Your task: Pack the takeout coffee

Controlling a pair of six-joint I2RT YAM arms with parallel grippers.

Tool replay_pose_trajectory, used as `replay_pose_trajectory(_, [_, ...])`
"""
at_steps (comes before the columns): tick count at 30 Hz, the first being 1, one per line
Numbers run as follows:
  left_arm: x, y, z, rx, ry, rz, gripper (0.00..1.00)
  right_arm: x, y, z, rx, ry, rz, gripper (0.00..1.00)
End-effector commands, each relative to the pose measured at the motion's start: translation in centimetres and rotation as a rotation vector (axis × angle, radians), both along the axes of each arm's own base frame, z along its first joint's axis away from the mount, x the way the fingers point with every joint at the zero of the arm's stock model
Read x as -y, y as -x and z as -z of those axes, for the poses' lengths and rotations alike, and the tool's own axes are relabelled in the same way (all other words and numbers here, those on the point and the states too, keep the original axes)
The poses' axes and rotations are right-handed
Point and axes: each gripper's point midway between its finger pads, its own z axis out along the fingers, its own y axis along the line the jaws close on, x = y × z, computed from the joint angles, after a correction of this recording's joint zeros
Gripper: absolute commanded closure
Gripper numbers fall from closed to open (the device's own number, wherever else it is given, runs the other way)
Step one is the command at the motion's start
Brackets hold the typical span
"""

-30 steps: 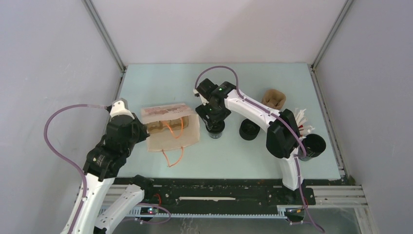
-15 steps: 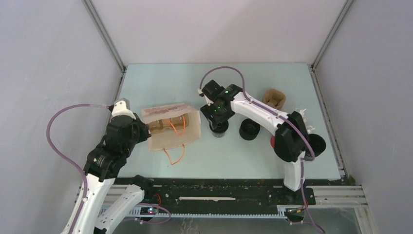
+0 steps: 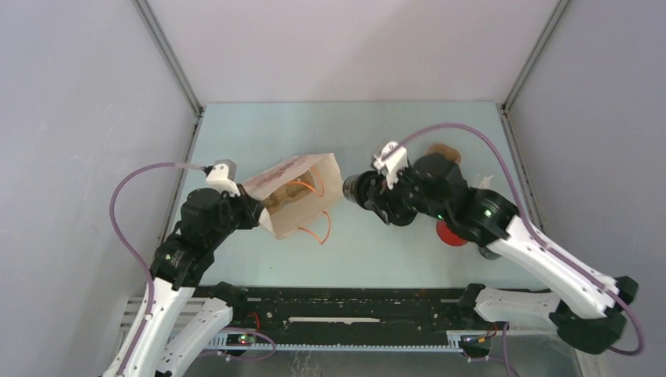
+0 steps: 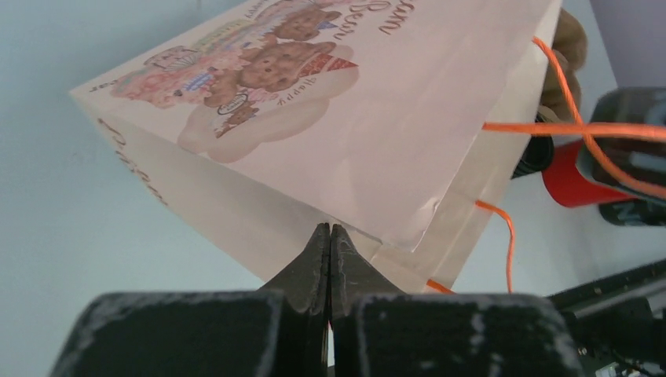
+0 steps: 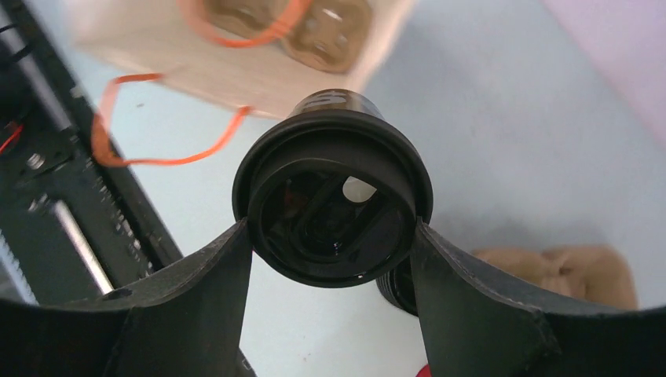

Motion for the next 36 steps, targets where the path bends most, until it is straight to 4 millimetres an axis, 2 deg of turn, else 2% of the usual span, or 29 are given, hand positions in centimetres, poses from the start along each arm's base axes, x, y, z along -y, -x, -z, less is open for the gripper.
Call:
replay_pose_trajectory(1, [2.2,-0.8,-0.8,0.072,0.022,0.13,1.0,-0.9,3.2,-1.4,0.221,0.089,-0.286,0.78])
replay_pose_trajectory(4, [1.8,-1.0,0.2,0.036,0.01,0.104,1.0,-0.8,3.8,-2.8,0.35,0.142,-0.308,0.81])
replay_pose_trajectory(7, [0.6,-0.5,1.2,-0.045,-0.01,0.028,1.0,-2.0,5.4,-3.2,0.421,0.159,-0.445,0.81])
replay_pose_trajectory(12, [-1.0,0.3,2.1,-0.103,-0.031,-0.064,1.0,-6.2,7.2,-3.4,0.584,0.202,-0.649,0.83])
replay_pose_trajectory(15, [-1.4,0.8,2.4,-0.091,-0.034,-0.072,1.0,-8.4,7.3,-3.5,0.674,0.241,-0.692,0.92])
replay_pose_trajectory(21, [-0.7,1.2,2.7,-0.078,-0.011,-0.026,1.0,-11.7,8.3,-2.6,0.67,0.268,-0.808,0.92])
replay_pose_trajectory(25, [-0.8,1.2,3.3,-0.094,-0.009,-0.042,1.0,-12.7,9.4,-1.3,0.636,0.304,-0.876,0.91])
replay_pose_trajectory(28, [-1.0,1.1,3.3,-0.092,-0.009,-0.055,1.0,-13.1,10.6,-1.1,0.594,0.298,-0.917,0.91])
replay_pose_trajectory(32, [-0.8,1.2,3.3,-0.083,-0.001,-0.048,1.0,-13.0,9.3,-1.1,0.606,0.324,-0.85,0.91])
replay_pose_trajectory(36, [-0.7,1.2,3.5,-0.072,0.009,-0.037,1.0,-14.7,6.9,-0.6,0.669,0.395,-0.773,0.92])
